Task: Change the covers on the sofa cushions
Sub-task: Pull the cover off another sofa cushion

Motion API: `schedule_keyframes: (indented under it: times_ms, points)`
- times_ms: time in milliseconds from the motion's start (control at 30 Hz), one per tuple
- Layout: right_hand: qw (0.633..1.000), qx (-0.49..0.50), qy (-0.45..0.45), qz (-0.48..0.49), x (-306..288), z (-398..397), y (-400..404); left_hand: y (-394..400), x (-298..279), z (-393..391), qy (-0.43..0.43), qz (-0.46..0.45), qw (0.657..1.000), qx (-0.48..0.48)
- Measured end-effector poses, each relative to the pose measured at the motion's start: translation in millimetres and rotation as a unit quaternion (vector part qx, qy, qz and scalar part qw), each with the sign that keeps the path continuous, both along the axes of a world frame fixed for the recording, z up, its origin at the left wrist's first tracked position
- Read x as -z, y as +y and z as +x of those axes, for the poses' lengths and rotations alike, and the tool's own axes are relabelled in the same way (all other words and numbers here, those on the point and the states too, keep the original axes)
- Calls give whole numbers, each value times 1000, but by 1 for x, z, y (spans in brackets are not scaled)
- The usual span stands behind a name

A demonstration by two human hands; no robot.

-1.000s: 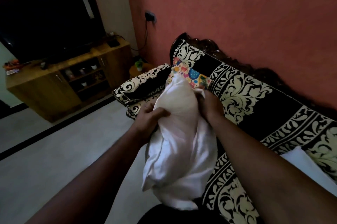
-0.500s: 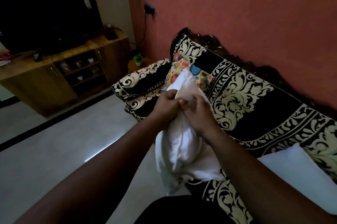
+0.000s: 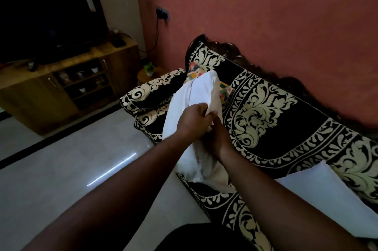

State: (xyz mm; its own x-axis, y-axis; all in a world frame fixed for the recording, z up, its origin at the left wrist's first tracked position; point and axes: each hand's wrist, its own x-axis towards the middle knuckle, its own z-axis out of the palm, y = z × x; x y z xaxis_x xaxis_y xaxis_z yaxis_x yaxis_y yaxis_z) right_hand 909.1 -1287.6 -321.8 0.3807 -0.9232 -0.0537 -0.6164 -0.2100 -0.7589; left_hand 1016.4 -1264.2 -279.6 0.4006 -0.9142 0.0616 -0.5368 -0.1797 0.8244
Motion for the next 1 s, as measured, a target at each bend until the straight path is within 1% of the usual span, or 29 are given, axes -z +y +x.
schedule_keyframes:
  times_ms: [67, 167, 233, 267, 300, 333, 367, 433, 467, 500, 567, 600, 633, 700, 767, 800, 867, 900, 1000]
  points:
    - [999, 8, -32, 10, 2, -4, 2, 5, 2, -2, -63, -31, 997, 15]
    - [997, 15, -63, -51, 2, -8, 5, 6, 5, -3, -130, -55, 990, -5]
    - [991, 35, -85, -100, 0, -10, 3, 13, 2, 1, -164, -138, 977, -18]
    - [987, 47, -99, -116, -3, -14, -2, 16, 5, 8, -190, -192, 962, -37]
    - [984, 58, -119, -122, -2, -20, -6, 18, 9, 18, -204, -226, 949, -82]
    - [979, 72, -143, -127, -5, -26, -10, 17, 13, 32, -186, -242, 941, -148]
    - [975, 85, -172, -111, -5, -35, -11, 16, 21, 48, -126, -223, 942, -216]
    - [968, 98, -227, -52, -9, -53, -13, 10, 45, 85, 54, -104, 940, -321]
    - [964, 88, -250, -28, -13, -59, -14, 8, 54, 101, 142, -39, 929, -339]
    - [963, 74, -260, -12, -15, -65, -18, 6, 60, 112, 208, 3, 922, -325]
    - [963, 36, -266, 13, -23, -71, -28, 0, 58, 119, 327, 36, 904, -272]
    - [965, 13, -260, 33, -27, -74, -35, -3, 54, 115, 352, 31, 899, -259]
    - [966, -6, -252, 52, -30, -76, -41, -6, 52, 111, 346, 20, 901, -259]
    - [971, -20, -226, 71, -35, -81, -56, -15, 58, 105, 296, -15, 911, -286]
    - [971, -2, -224, 78, -44, -86, -72, -23, 70, 100, 262, -54, 910, -318]
    - [973, 8, -216, 83, -51, -88, -78, -25, 70, 93, 244, -59, 911, -328]
    - [977, -2, -182, 115, -64, -93, -89, -23, 50, 73, 211, -79, 914, -337]
    - [976, -3, -169, 141, -71, -94, -92, -22, 46, 69, 208, -93, 912, -342]
    - [959, -26, -203, 195, -93, -99, -112, -23, 40, 61, 241, -117, 893, -362]
